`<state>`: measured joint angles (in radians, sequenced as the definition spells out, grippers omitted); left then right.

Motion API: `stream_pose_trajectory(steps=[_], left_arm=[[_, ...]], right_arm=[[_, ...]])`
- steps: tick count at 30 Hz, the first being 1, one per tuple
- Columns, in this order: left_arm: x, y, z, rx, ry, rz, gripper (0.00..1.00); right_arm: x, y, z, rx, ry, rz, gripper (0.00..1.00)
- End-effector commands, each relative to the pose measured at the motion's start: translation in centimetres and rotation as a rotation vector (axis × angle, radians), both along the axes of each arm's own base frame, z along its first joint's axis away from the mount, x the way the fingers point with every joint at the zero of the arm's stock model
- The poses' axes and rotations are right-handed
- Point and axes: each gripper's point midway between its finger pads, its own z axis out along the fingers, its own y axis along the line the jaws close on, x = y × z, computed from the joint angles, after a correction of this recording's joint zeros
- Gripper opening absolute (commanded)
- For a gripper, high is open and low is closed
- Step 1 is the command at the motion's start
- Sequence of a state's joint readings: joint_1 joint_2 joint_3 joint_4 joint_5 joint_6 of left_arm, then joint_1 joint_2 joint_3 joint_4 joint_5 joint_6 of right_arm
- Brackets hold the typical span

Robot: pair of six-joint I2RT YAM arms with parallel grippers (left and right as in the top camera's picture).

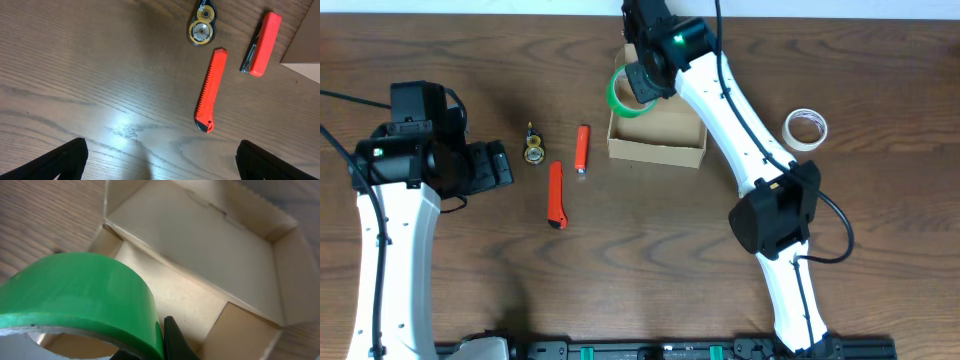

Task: Pack container
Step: 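Carry the green tape roll into the cardboard box and release it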

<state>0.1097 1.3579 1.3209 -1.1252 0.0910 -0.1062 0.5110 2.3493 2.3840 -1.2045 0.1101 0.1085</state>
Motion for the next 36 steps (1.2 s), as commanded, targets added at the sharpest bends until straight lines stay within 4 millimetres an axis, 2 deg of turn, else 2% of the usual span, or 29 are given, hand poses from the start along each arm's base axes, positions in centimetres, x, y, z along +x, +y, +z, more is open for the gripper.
stream_pose_trajectory(steps=[1,14,20,26,36], left_arm=[[0.3,0.0,0.5,0.000,-0.012,-0.005,0.95],[0.3,0.0,0.5,0.000,-0.012,-0.005,0.96],[0.3,0.0,0.5,0.000,-0.012,-0.005,0.96],[0.3,0.0,0.5,0.000,-0.012,-0.005,0.95],[0.3,0.0,0.5,0.000,-0.012,-0.005,0.96]], right_arm=[[0.2,-0.5,-1.1,-0.020,0.003,-0.005,0.01],[0.0,-1.3,-4.9,-0.044,0.041,-0.028,0.01],[-0.2,-1.6,-5.9,-0.057,0.052,-0.030,0.01],[0.4,-1.9,-4.9,-0.064,0.018,-0.037,0.01],[0.6,-2.3,-1.7,-0.039,-0.029,-0.044,0.01]])
